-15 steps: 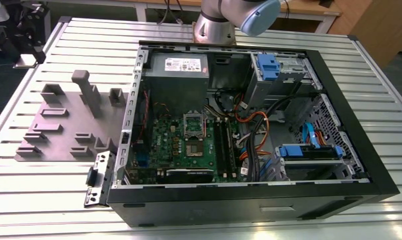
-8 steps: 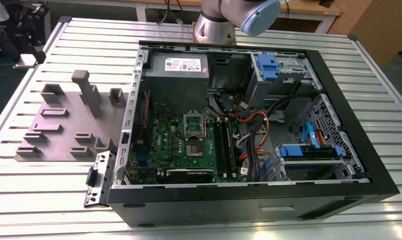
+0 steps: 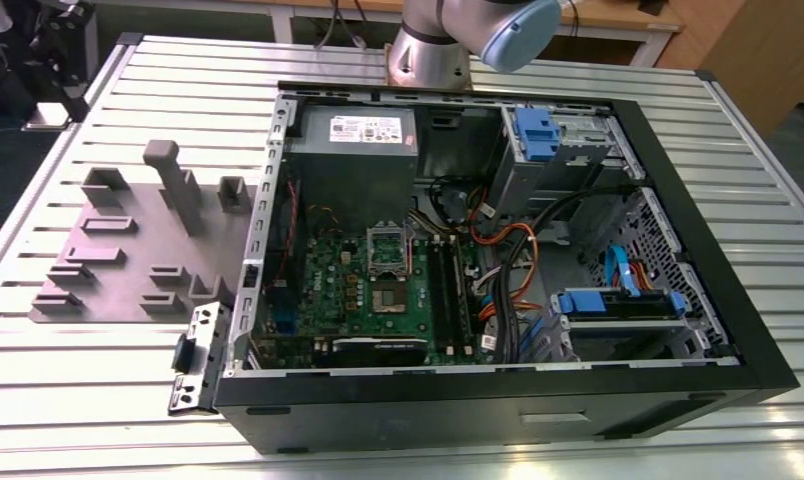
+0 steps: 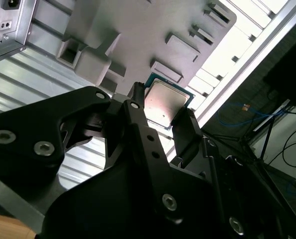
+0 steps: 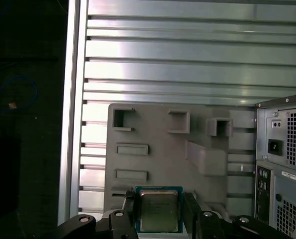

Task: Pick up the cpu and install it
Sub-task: 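Pick up the cpu and move it towards the insertion slot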

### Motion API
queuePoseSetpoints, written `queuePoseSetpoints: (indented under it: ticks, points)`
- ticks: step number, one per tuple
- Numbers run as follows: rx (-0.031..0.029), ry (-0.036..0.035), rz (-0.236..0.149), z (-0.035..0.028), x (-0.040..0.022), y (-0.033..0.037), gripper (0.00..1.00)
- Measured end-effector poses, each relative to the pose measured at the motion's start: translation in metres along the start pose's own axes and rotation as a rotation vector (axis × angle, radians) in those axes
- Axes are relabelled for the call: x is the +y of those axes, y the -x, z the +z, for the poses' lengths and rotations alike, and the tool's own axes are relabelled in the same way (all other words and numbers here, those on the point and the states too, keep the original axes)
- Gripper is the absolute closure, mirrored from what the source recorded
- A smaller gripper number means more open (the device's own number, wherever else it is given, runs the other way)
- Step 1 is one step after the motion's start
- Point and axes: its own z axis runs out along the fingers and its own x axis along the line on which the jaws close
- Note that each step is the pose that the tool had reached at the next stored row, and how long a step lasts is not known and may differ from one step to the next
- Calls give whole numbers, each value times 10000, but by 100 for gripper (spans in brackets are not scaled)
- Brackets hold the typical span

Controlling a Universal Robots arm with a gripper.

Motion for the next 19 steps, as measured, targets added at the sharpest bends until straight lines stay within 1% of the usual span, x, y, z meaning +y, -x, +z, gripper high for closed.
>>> queuePoseSetpoints:
  ticks: [11,15,16,19]
  points:
    - [0,0,0,-108,3,-2,53]
    - [0,0,0,-170,5,-3,53]
    - [0,0,0,-214,6,-4,53]
    - [-1,1,0,-236,7,-5,53]
